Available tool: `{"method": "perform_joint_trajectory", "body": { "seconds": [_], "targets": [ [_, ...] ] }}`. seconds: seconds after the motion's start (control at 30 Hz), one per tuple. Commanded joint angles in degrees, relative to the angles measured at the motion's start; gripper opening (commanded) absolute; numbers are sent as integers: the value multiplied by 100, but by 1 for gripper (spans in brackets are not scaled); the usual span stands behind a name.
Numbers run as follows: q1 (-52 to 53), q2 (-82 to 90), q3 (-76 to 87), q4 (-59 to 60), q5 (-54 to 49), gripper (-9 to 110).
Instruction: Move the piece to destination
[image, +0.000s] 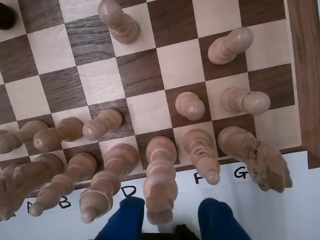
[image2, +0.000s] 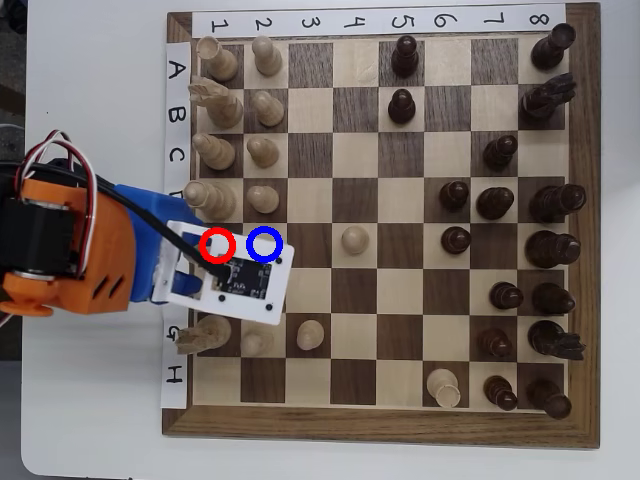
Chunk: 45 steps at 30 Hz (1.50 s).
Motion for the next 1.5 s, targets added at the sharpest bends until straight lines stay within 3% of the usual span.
{"method": "perform_joint_trajectory", "body": {
  "seconds": [0.0, 1.47],
  "targets": [
    [-97, 466, 62, 26, 360, 18],
    [-624, 79, 1072, -448, 1160, 14]
  ]
}}
